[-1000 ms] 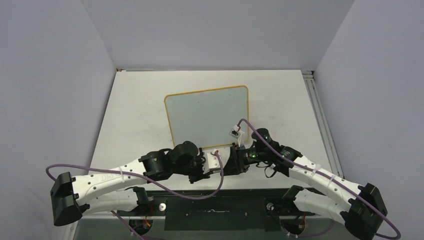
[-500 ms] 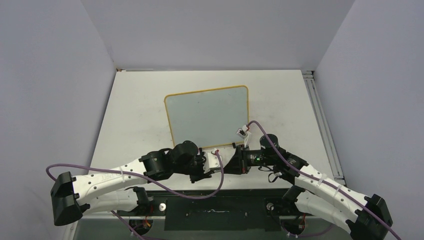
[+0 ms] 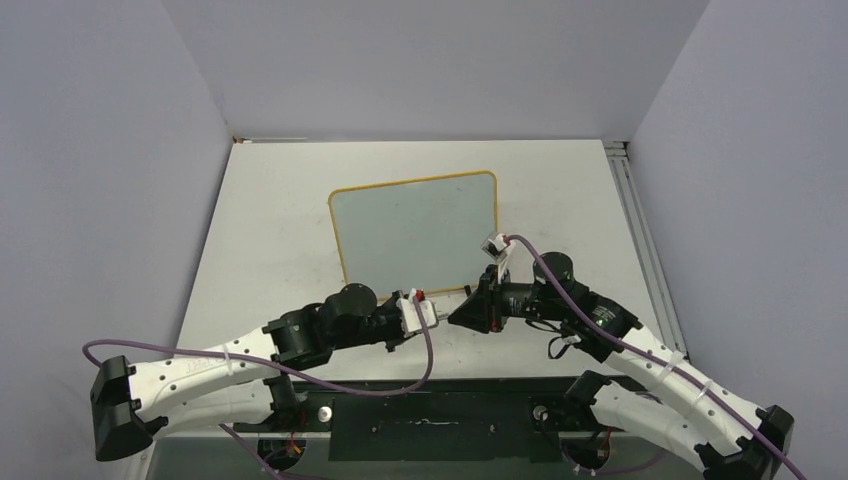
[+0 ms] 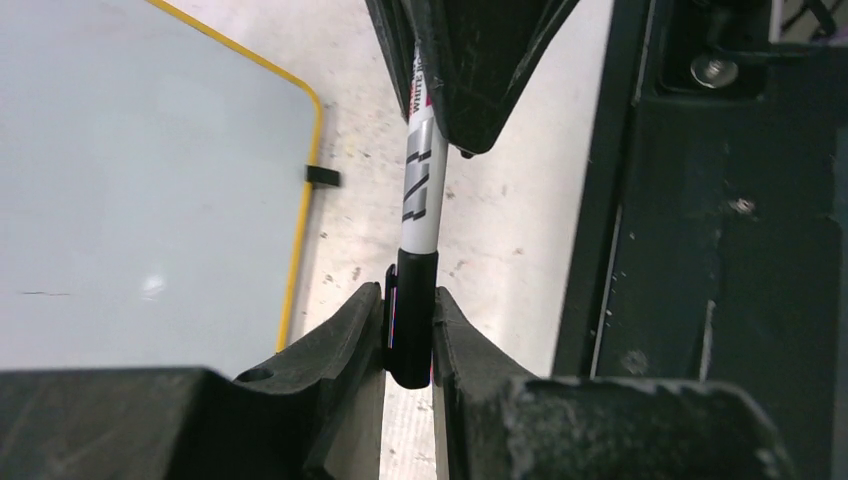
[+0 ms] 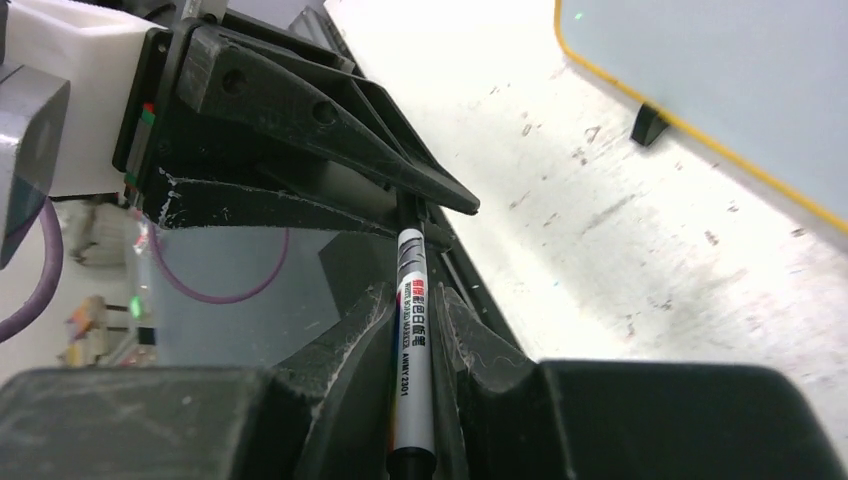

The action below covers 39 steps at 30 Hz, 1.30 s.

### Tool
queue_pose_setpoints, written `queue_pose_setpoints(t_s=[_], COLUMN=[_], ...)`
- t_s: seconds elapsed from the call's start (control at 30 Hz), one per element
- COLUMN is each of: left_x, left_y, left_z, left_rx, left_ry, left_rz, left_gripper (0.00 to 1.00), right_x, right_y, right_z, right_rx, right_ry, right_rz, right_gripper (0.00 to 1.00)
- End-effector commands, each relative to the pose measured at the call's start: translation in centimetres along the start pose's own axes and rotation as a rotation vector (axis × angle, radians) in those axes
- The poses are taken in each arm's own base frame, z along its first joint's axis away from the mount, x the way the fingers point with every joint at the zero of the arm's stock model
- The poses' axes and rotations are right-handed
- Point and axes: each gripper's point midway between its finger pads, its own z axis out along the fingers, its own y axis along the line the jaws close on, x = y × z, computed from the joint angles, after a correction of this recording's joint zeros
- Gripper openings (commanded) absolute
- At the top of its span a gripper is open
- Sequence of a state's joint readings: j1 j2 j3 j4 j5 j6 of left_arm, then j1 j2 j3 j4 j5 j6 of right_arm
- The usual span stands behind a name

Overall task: Write a sentence on the whiteboard
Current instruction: Open the whiteboard marker at the center of the board, then place the pen cap at the center of the board.

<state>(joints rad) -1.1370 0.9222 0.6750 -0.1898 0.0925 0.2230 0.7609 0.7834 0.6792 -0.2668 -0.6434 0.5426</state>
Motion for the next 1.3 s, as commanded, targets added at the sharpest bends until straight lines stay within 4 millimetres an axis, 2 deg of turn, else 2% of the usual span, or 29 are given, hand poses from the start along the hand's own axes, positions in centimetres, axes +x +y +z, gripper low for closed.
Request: queue_pose_setpoints(t_s=[0.0, 0.3, 0.47, 0.57, 0.67, 0.77, 0.87, 0.93, 1.03, 1.27], left_x=[5.2, 6.9, 7.4, 7.0, 5.9, 4.7, 3.9, 4.7, 7.1, 11.7], left_y=[3.7, 5.4, 6.1, 5.9, 5.1, 4.1, 2.9, 2.3, 2.1, 1.5], left_z=[-1.4, -1.7, -2.2, -2.2, -1.7, -1.1, -0.4, 0.2, 0.5, 0.9], left_rx=[-0.216, -0.324, -0.377, -0.378, -0.344, -0.329, -0.314, -0.32, -0.386, -0.456], left_ry=[0.18, 0.202, 0.216, 0.2, 0.173, 0.135, 0.08, 0.083, 0.155, 0.289], left_rz=[0.021, 0.056, 0.038, -0.009, -0.106, -0.286, -0.509, -0.62, -0.719, -0.756], left_gripper=[0.0, 0.0, 0.0, 0.0, 0.0, 0.0, 0.0, 0.0, 0.0, 0.0], right_x=[-2.6, -4.2, -3.7, -4.2, -4.9, -5.4, -7.3, -8.6, -9.9, -10.6], right_y=[-0.2, 1.7, 0.1, -0.8, -2.2, -4.2, -4.6, -4.3, -4.1, -5.4], right_z=[-1.9, -3.9, -4.9, -5.5, -5.7, -5.8, -6.8, -7.4, -7.8, -8.6], right_rx=[0.083, 0.072, 0.17, 0.238, 0.323, 0.431, 0.487, 0.495, 0.496, 0.564], right_ry=[-0.032, -0.043, -0.009, -0.038, -0.082, -0.113, -0.238, -0.342, -0.448, -0.536], right_rz=[-0.204, -0.327, -0.355, -0.352, -0.326, -0.29, -0.284, -0.268, -0.231, -0.17], right_gripper=[0.05, 0.05, 0.05, 0.05, 0.05, 0.05, 0.05, 0.05, 0.05, 0.05])
